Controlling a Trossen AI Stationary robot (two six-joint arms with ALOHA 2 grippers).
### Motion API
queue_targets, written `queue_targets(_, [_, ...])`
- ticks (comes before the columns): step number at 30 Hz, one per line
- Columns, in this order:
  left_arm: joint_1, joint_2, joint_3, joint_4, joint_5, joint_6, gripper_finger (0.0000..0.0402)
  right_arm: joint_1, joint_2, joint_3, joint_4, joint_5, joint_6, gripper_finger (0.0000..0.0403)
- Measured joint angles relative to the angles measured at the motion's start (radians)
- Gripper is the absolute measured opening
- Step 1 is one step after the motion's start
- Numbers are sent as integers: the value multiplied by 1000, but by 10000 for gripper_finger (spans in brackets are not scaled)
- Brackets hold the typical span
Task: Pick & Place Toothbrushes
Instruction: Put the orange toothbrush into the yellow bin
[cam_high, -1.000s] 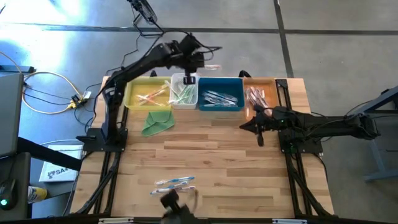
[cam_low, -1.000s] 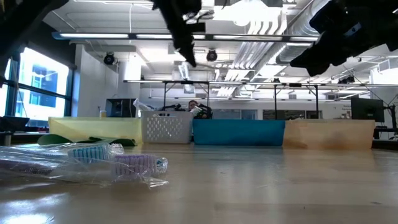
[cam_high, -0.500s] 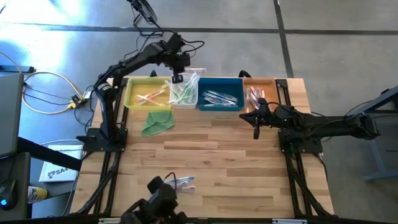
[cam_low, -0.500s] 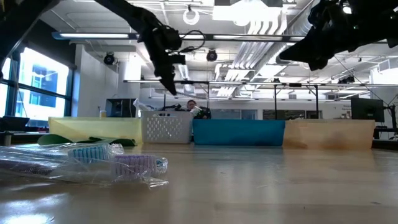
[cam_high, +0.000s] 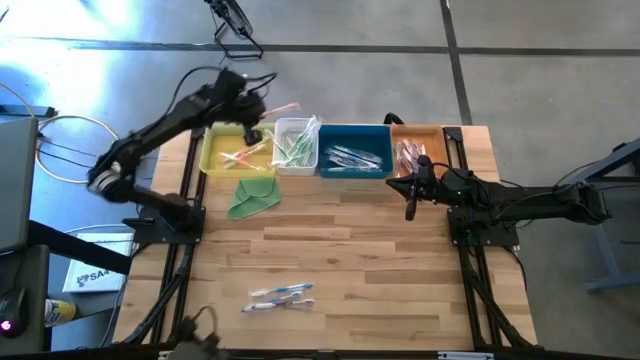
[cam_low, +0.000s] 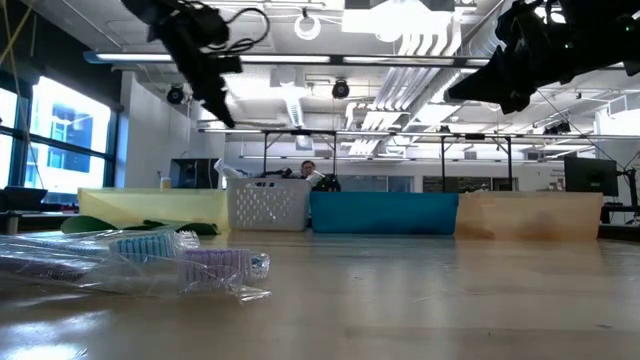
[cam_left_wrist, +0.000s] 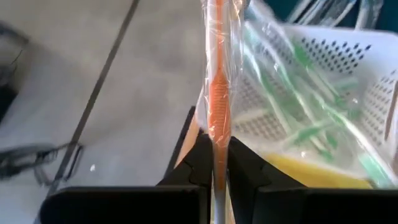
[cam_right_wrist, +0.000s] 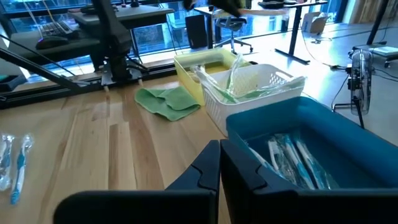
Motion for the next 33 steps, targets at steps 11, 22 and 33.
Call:
queue_targets(11, [-1,-328,-381,61,-215,-264,17,0,0,0,0,0,4,5])
queue_targets(22, [-1,-340,-548,72,-282,-412,17,0,0,0,0,-4,8,5])
queue_targets(33, [-1,-340,-644,190,-355,-400,22,0,4,0,0,-4,8,5])
